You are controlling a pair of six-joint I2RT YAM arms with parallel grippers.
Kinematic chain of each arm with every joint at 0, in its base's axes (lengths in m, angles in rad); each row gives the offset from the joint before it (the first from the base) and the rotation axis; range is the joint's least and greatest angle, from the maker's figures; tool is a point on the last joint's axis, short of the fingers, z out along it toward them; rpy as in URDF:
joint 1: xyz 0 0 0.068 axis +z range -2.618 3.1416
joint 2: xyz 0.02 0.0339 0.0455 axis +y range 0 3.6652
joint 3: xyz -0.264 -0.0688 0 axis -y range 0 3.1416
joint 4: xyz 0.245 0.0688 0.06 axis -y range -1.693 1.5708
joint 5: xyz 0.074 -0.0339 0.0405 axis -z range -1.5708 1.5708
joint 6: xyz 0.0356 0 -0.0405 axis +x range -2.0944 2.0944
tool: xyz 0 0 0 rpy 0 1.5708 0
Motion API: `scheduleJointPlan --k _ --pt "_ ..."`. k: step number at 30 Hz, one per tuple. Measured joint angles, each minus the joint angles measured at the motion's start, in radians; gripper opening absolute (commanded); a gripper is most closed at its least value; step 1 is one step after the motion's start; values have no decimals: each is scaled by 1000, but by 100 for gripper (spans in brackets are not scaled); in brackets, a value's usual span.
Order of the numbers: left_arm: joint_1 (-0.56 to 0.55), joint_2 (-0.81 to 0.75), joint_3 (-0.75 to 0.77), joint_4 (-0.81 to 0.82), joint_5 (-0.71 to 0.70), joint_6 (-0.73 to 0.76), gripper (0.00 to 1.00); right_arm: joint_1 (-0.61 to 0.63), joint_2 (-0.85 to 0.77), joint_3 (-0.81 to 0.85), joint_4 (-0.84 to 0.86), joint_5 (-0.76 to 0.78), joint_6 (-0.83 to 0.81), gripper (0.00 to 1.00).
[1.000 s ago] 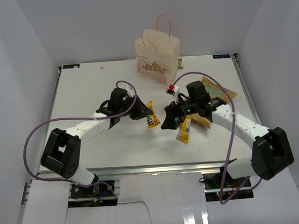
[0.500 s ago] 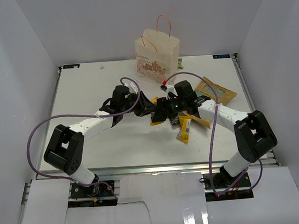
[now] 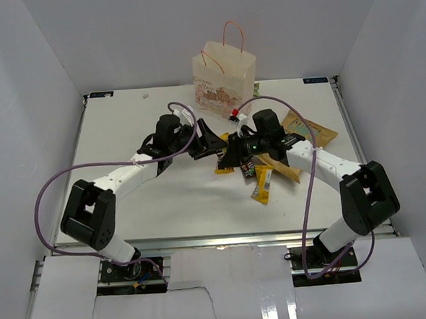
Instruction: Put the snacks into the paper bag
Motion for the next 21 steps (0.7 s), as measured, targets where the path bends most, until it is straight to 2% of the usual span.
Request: scheduleJointPlan --k 3,5,7,11,15,21 --pt "45 -54 21 -55 -34 52 93 -29 -35 23 -41 -29 -113 8" --pt "90 -121 24 -90 -80 89 98 -60 -52 66 -70 -39 -212 8" --pt "138 -196 24 -115 -119 125 98 -93 -65 134 -99 -35 -311 8" --pt "192 -319 13 -133 -163 184 98 -135 -34 376 -142 41 -457 8" --pt "187 -398 -101 -120 -144 197 98 -147 117 732 -115 188 -521 8" --pt "184 -422 -253 -147 -109 171 98 -148 344 1003 -43 422 -549 8"
